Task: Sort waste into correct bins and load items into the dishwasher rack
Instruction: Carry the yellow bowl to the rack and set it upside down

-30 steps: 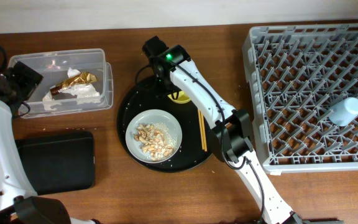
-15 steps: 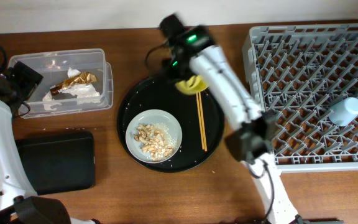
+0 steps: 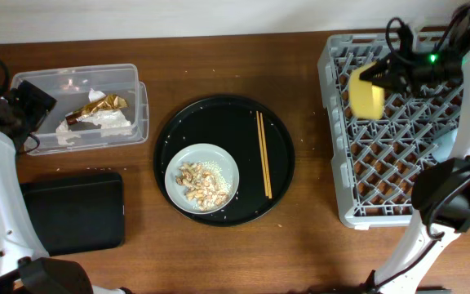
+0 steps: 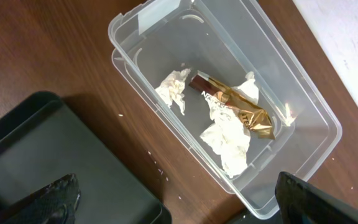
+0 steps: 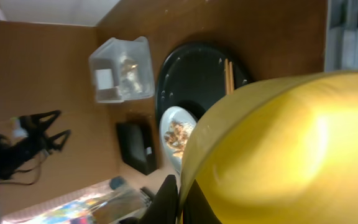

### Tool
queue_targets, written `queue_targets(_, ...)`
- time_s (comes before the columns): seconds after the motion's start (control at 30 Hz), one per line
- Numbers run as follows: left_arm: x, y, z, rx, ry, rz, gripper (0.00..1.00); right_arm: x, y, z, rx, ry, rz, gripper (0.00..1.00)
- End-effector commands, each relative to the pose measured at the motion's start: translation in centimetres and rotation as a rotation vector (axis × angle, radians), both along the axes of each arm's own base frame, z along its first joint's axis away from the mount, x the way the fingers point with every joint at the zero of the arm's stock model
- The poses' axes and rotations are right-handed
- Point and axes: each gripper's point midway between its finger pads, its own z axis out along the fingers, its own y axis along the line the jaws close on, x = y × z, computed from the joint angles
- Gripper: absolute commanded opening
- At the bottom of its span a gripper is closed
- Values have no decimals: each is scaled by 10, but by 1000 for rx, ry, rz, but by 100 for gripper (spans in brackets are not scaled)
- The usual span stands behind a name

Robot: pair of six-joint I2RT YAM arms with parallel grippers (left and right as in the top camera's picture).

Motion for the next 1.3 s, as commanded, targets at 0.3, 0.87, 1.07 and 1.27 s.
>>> queue_targets(0.3, 0, 3, -1, 5, 4, 10, 99, -38, -61, -61, 345, 4, -110, 4)
queue_targets(0.87, 0, 3, -1, 5, 4, 10, 99, -26, -66, -75, 356, -83, -99, 4)
queue_targets(1.07, 0, 3, -1, 5, 4, 10, 99, -38, -100, -113, 174, 93, -170, 4)
queue_targets(1.27, 0, 3, -1, 5, 4, 10, 99, -63, -156, -128, -51, 243, -285, 6)
